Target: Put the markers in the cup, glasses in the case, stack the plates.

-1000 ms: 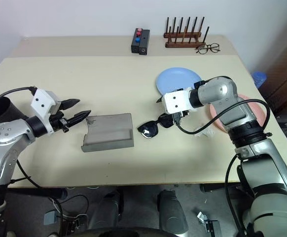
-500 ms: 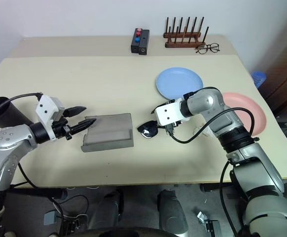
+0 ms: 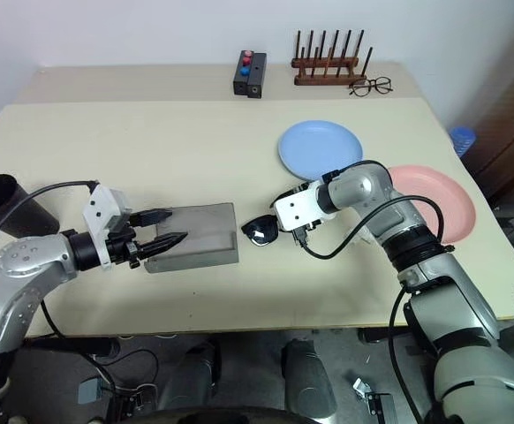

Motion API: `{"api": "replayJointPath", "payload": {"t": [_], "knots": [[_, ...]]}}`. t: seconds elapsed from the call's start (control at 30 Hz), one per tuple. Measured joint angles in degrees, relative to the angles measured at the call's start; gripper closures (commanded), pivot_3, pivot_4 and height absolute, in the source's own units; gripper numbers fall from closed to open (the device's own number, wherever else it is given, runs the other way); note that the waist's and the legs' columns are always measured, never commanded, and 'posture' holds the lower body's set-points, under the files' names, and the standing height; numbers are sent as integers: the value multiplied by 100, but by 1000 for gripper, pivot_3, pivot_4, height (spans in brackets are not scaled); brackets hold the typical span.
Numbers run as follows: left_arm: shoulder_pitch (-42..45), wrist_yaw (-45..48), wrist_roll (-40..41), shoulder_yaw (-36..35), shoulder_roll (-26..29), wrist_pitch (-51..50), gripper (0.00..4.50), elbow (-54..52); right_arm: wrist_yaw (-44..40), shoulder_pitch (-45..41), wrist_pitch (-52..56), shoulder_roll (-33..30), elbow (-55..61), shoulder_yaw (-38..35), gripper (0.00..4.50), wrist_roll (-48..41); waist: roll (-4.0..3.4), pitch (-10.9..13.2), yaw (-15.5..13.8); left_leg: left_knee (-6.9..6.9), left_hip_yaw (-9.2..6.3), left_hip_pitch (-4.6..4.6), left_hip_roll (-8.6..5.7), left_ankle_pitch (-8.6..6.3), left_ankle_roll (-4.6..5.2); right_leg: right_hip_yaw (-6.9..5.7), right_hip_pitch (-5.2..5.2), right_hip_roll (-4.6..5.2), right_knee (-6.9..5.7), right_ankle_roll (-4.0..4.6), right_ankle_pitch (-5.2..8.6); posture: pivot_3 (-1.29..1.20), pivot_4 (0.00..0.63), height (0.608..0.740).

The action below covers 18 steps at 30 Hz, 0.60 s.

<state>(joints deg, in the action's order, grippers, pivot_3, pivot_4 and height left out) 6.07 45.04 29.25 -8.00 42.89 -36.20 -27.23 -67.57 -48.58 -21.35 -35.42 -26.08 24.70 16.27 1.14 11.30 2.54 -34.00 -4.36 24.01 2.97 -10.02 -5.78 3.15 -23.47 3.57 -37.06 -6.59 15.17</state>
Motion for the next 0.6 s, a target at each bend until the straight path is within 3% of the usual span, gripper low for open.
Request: {"api": "replayJointPath", "payload": {"t": [0.1, 0.23, 0.43, 0.6], "knots": [[-29, -7, 3, 0, 20, -35, 1685, -10, 102, -37, -109, -1, -115, 20, 2575, 128, 0, 0, -3, -1, 0, 0, 0, 0, 0, 0, 1, 0, 0, 0, 0, 0, 150, 738], [-28, -5, 3, 0, 33, -58, 1685, -10, 164, -79, -212, -25, -112, 13, 4477, 161, 0, 0, 1, 0, 0, -1, 0, 0, 0, 0, 1, 0, 0, 0, 0, 0, 150, 738], [-28, -8, -2, 0, 70, -55, 1685, 2, 197, -3, -62, -152, 163, -22, 4477, 164, 2, -1, -1, 0, 0, -3, 0, 0, 0, 0, 3, 0, 0, 0, 0, 0, 150, 738], [-8, -71, -122, -19, 77, 102, 1685, 107, 146, 165, 818, -163, 689, -183, 4477, 22, 2, -1, -4, 0, 0, -2, 0, 0, 0, 0, 3, 0, 0, 1, 0, 0, 150, 738]]}}
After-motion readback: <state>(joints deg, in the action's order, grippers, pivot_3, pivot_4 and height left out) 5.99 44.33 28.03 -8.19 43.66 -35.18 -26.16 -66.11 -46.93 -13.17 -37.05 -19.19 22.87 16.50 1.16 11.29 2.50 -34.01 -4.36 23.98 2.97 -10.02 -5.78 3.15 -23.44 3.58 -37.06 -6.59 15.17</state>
